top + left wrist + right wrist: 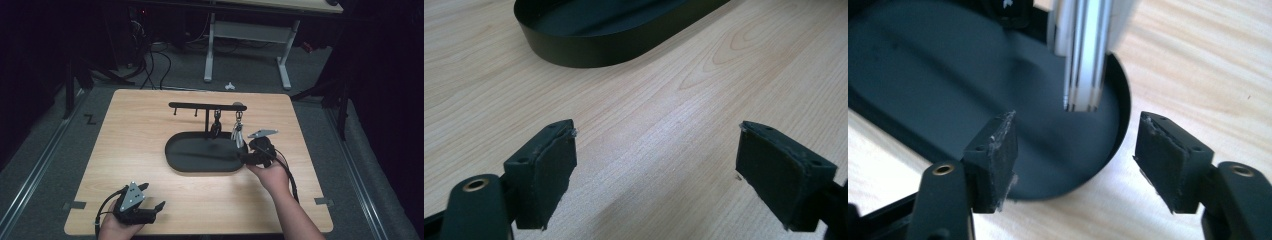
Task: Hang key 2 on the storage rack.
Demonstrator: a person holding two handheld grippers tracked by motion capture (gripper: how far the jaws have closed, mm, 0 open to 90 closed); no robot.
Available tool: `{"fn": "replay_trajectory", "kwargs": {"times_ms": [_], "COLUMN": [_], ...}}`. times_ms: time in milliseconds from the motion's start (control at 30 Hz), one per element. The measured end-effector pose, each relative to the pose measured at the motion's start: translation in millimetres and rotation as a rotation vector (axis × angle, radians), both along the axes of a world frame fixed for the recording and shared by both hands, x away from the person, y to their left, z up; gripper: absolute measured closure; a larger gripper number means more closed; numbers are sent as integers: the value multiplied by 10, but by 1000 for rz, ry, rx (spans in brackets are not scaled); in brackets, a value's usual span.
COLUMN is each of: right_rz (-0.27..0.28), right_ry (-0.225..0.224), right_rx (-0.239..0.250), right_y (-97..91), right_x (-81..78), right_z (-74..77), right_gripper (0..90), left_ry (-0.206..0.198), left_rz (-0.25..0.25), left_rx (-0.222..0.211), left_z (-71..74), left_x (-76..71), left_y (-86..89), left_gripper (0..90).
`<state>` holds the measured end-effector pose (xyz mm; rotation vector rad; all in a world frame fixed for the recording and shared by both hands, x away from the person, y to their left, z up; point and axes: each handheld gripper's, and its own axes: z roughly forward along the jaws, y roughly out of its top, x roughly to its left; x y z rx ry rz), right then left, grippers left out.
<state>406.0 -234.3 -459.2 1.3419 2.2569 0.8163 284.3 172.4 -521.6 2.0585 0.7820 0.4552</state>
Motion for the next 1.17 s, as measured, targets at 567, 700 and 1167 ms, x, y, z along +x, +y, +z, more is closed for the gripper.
{"fn": "replay_trajectory", "kwargs": {"times_ms": [567, 700, 1167], "right_rz": [10, -4, -4], "right_ry": [-119, -158, -67], "right_rx": [68, 132, 183], "right_y": [-257, -411, -412], "right_x": [-996, -1240, -1199], "right_z": [-539, -637, -703], "right_gripper": [204, 158, 140], "left_ry": [9, 5, 11], "left_rz": [-8, -14, -21], "left_rx": [16, 13, 12], "left_z": [-31, -21, -29], "left_x": [15, 22, 32], "left_y": [-40, -61, -67], "left_gripper": [171, 170, 169]}}
